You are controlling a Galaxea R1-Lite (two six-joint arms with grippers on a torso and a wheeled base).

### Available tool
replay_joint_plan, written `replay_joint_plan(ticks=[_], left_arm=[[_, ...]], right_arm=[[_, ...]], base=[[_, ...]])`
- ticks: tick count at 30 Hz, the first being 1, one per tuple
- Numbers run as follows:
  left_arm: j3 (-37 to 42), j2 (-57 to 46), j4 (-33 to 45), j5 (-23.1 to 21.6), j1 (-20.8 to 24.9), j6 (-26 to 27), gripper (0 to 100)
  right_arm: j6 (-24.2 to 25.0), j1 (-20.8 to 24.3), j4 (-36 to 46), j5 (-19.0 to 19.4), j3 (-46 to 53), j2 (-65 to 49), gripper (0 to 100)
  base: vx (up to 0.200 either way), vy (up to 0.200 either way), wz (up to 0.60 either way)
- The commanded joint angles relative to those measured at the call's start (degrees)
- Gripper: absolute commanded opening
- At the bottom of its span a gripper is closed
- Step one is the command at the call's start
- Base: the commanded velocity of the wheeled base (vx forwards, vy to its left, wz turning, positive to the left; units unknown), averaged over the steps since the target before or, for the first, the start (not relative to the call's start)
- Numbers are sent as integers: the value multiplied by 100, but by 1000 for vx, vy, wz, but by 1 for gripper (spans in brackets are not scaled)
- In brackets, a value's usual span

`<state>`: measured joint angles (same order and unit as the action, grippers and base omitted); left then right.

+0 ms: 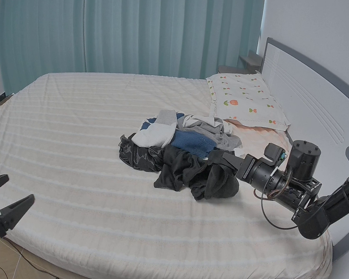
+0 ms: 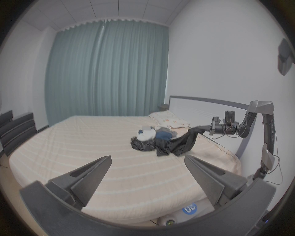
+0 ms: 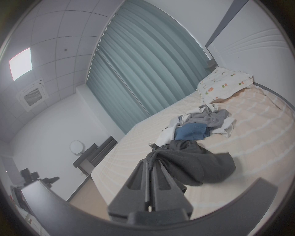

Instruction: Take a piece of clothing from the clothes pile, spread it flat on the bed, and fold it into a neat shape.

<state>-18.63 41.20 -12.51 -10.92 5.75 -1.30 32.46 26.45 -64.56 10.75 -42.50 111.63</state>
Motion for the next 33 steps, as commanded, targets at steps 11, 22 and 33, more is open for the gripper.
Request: replay_joint_plan(ticks=[11, 22, 33], left_arm=[[-2022, 6013, -2203, 758, 2844, -3078, 100], [-2822, 6743, -2265, 802, 3265, -3860, 100], [-3446, 7516, -2291, 1092, 3090, -3227, 100]], right_arm=[[23, 352, -619, 797, 1244, -1644, 0], [23, 730, -601, 885, 1358, -1970, 0], [32, 914, -549, 894, 1367, -2189, 0]], base=[[0, 0, 0], [0, 0, 0], [0, 0, 0]])
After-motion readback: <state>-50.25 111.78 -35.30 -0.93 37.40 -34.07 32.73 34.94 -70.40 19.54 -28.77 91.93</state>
